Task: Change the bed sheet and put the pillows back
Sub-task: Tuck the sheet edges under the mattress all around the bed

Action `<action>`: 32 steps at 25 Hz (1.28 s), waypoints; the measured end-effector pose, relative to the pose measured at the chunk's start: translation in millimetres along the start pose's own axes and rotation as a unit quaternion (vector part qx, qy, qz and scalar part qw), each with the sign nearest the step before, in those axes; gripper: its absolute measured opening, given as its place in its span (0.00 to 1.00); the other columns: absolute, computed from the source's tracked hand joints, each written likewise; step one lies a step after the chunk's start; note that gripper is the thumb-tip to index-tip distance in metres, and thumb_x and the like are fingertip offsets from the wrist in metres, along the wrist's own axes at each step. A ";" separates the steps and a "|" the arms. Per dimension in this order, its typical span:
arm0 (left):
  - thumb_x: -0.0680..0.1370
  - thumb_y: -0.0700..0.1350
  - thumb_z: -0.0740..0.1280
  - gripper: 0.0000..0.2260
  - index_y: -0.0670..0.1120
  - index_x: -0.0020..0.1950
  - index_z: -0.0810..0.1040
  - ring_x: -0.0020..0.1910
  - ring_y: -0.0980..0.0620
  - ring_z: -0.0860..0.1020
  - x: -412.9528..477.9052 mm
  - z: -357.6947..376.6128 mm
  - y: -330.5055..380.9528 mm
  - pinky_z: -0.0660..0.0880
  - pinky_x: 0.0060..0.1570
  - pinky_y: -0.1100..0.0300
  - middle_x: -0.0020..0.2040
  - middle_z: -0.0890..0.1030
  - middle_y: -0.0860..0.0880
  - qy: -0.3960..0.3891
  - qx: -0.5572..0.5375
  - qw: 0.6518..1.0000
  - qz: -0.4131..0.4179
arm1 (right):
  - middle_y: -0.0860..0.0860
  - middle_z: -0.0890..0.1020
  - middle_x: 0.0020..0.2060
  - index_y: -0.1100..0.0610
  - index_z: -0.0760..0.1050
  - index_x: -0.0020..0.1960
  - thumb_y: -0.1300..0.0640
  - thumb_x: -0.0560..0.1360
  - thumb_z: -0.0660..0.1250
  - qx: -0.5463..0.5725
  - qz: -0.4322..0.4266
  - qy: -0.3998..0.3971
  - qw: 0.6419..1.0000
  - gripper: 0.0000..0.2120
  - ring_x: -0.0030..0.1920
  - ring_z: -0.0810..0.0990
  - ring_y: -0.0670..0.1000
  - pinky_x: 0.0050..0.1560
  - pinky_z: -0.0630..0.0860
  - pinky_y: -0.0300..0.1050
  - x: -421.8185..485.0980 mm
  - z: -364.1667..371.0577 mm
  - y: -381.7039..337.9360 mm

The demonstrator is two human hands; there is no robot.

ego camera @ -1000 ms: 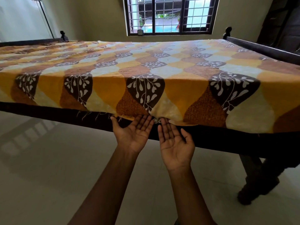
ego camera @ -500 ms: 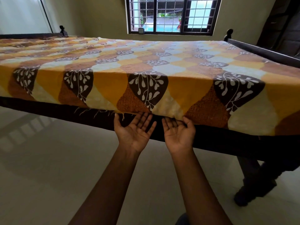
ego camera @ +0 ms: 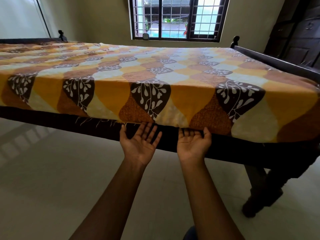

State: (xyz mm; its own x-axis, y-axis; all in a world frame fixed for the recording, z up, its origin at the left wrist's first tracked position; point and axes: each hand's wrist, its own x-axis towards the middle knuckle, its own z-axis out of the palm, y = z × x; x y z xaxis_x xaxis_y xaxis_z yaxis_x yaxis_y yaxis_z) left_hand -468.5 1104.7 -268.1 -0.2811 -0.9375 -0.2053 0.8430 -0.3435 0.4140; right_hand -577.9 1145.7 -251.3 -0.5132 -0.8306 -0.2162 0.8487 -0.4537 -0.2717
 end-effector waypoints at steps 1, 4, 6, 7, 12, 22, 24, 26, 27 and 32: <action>0.78 0.60 0.53 0.25 0.42 0.65 0.71 0.61 0.45 0.74 -0.2 1.1 -1.3 0.70 0.62 0.48 0.62 0.76 0.43 0.034 0.032 0.999 0.016 | 0.57 0.75 0.60 0.60 0.69 0.64 0.50 0.81 0.53 -0.005 -0.006 0.007 1.000 0.18 0.64 0.73 0.55 0.68 0.66 0.49 -1.4 -0.3 -1.4; 0.81 0.51 0.53 0.18 0.44 0.65 0.70 0.58 0.46 0.75 5.3 1.2 7.5 0.72 0.54 0.53 0.63 0.74 0.43 0.166 0.035 0.980 0.099 | 0.59 0.74 0.62 0.63 0.67 0.68 0.55 0.81 0.55 -0.062 0.006 0.020 0.998 0.19 0.61 0.75 0.55 0.59 0.74 0.47 -16.2 -14.1 2.5; 0.81 0.53 0.52 0.20 0.44 0.68 0.67 0.62 0.45 0.73 11.3 0.4 20.3 0.71 0.57 0.53 0.64 0.73 0.43 0.166 -0.016 0.976 0.139 | 0.58 0.75 0.62 0.62 0.68 0.67 0.56 0.80 0.55 -0.079 0.034 0.003 0.996 0.18 0.61 0.76 0.54 0.57 0.75 0.46 -20.7 -17.0 14.5; 0.81 0.55 0.52 0.22 0.43 0.69 0.66 0.64 0.45 0.71 13.4 -0.4 24.1 0.69 0.60 0.52 0.65 0.72 0.42 0.145 -0.039 0.979 0.140 | 0.58 0.75 0.62 0.61 0.68 0.67 0.56 0.80 0.55 -0.082 0.047 -0.007 0.995 0.17 0.62 0.75 0.54 0.57 0.75 0.46 -20.2 -15.9 21.4; 0.77 0.65 0.49 0.35 0.40 0.72 0.61 0.70 0.41 0.65 15.4 1.0 31.5 0.62 0.68 0.48 0.71 0.65 0.38 0.057 -0.075 0.992 0.089 | 0.57 0.75 0.62 0.61 0.68 0.66 0.54 0.80 0.55 -0.078 0.065 -0.037 0.994 0.18 0.62 0.75 0.53 0.61 0.71 0.47 -14.9 -12.1 26.5; 0.81 0.50 0.54 0.19 0.41 0.68 0.67 0.56 0.44 0.76 14.6 -2.5 40.3 0.73 0.55 0.51 0.64 0.73 0.41 0.178 0.031 0.978 0.107 | 0.56 0.76 0.63 0.59 0.69 0.67 0.56 0.80 0.54 -0.075 0.098 -0.058 0.991 0.17 0.62 0.75 0.52 0.61 0.73 0.46 -9.3 -23.0 32.6; 0.82 0.48 0.51 0.18 0.42 0.67 0.68 0.54 0.46 0.76 9.5 -20.6 57.1 0.73 0.54 0.53 0.64 0.74 0.43 0.207 -0.010 0.964 0.166 | 0.54 0.76 0.63 0.57 0.69 0.67 0.56 0.80 0.54 -0.114 0.124 -0.068 0.983 0.17 0.61 0.76 0.50 0.59 0.74 0.46 -12.3 -21.3 48.1; 0.82 0.50 0.50 0.20 0.42 0.70 0.65 0.62 0.46 0.73 11.4 -34.6 88.6 0.69 0.61 0.52 0.67 0.71 0.43 0.188 -0.079 0.953 0.222 | 0.54 0.75 0.63 0.57 0.67 0.69 0.57 0.80 0.54 -0.136 0.152 -0.082 0.976 0.18 0.57 0.76 0.49 0.59 0.72 0.45 -13.8 -12.3 67.5; 0.82 0.52 0.49 0.22 0.42 0.71 0.63 0.66 0.45 0.70 17.1 -41.1 105.5 0.67 0.64 0.50 0.69 0.69 0.43 0.179 -0.093 0.948 0.247 | 0.55 0.75 0.63 0.58 0.66 0.69 0.57 0.80 0.54 -0.139 0.157 -0.080 0.974 0.18 0.56 0.77 0.49 0.58 0.72 0.45 -12.8 -6.8 76.1; 0.79 0.64 0.44 0.32 0.43 0.73 0.61 0.69 0.43 0.66 47.8 -57.6 150.9 0.63 0.68 0.48 0.71 0.67 0.42 0.110 -0.021 0.960 0.257 | 0.55 0.78 0.57 0.58 0.71 0.60 0.57 0.81 0.54 -0.128 0.162 -0.091 0.974 0.12 0.60 0.77 0.51 0.57 0.75 0.46 -0.3 -2.5 89.9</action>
State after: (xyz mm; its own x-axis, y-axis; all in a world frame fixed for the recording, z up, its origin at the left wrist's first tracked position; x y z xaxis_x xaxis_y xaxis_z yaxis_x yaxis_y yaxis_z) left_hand -328.4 1011.3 -266.5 0.2768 -0.9463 -0.1673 0.8632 0.1683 0.4759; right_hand -501.8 1105.9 -278.0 -0.1719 -0.9711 -0.1658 0.8905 -0.0812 -0.4476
